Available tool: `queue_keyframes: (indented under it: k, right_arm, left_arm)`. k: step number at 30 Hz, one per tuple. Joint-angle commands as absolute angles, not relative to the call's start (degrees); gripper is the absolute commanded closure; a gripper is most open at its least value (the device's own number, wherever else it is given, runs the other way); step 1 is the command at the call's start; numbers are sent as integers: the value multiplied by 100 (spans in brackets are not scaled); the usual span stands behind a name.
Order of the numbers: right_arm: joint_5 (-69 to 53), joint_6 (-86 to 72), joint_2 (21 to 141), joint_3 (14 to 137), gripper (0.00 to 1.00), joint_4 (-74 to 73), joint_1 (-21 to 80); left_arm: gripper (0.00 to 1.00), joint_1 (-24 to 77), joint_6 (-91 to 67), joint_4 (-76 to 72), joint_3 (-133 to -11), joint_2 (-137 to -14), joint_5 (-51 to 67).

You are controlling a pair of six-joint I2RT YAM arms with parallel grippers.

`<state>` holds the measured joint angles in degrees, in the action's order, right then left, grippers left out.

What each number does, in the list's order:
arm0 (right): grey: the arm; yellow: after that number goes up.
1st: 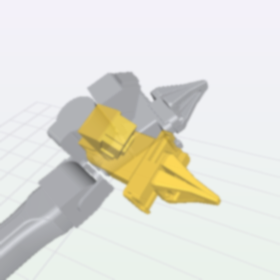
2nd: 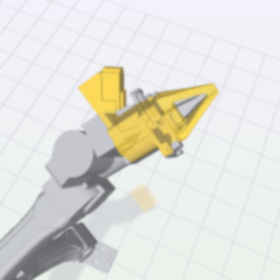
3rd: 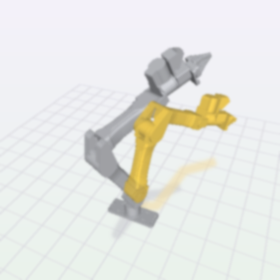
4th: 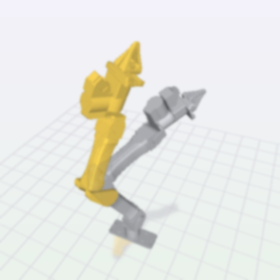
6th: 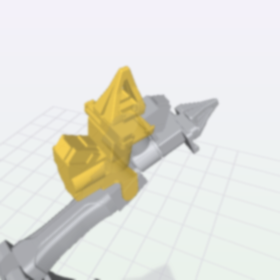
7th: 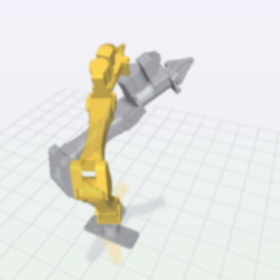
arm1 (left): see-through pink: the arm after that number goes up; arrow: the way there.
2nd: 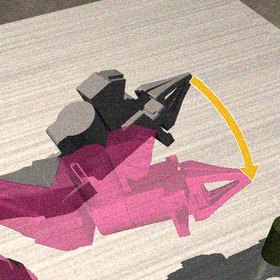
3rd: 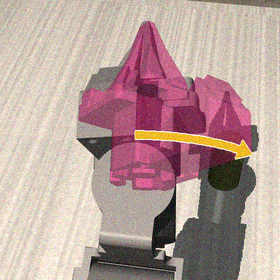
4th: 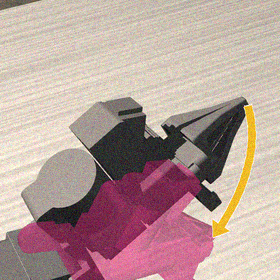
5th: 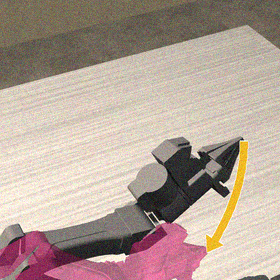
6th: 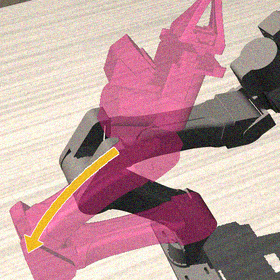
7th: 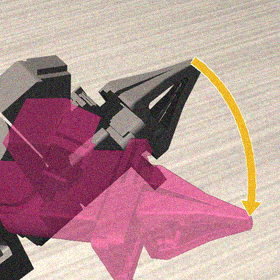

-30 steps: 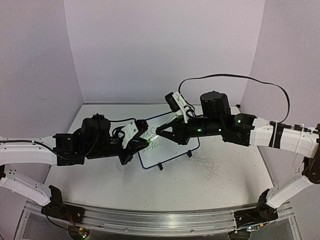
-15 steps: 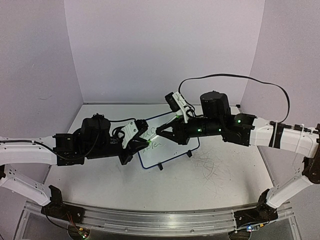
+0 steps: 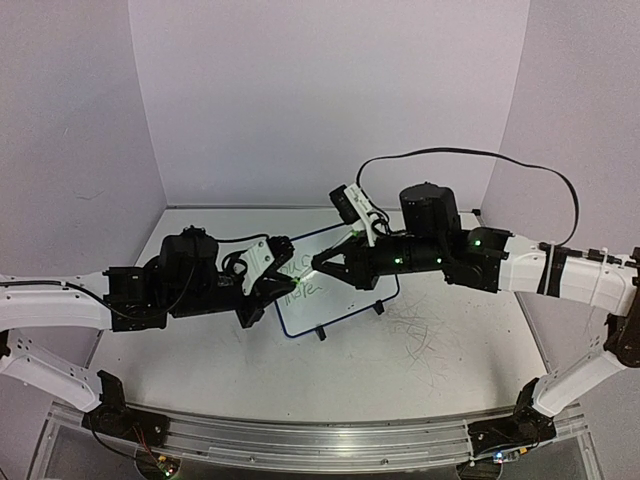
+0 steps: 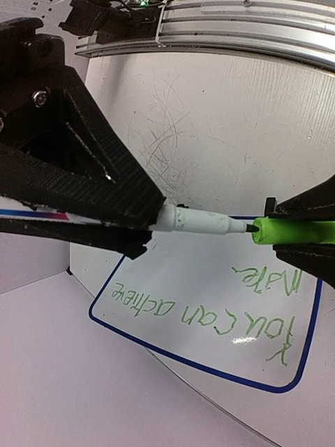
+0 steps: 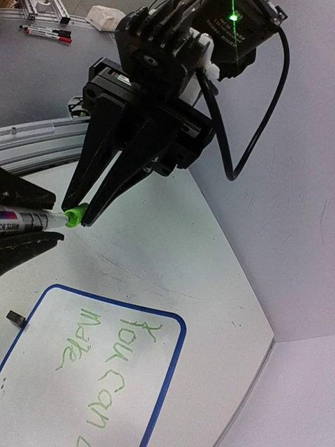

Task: Write a sentence on the whiteboard
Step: Insert the whiteboard marker without the cap into the pen cap.

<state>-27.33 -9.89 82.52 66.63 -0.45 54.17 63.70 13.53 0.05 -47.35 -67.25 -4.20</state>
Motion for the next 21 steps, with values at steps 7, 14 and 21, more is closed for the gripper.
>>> queue_keyframes:
  k: [7, 14, 21]
  right_arm:
    - [-2787, -967, 8593, 6807, 100, 122, 5551]
    - [-2706, -1349, 9137, 7032, 100, 108, 5734]
    - [-2911, -2294, 9431, 7119, 100, 209, 5761]
  left_arm:
    - [100, 6362, 1353, -47, -5055, -6643, -431]
    - [100, 6367, 1311, -71, -5175, -6756, -536]
    - [100, 6393, 1383, -432, -5035, -6589, -884]
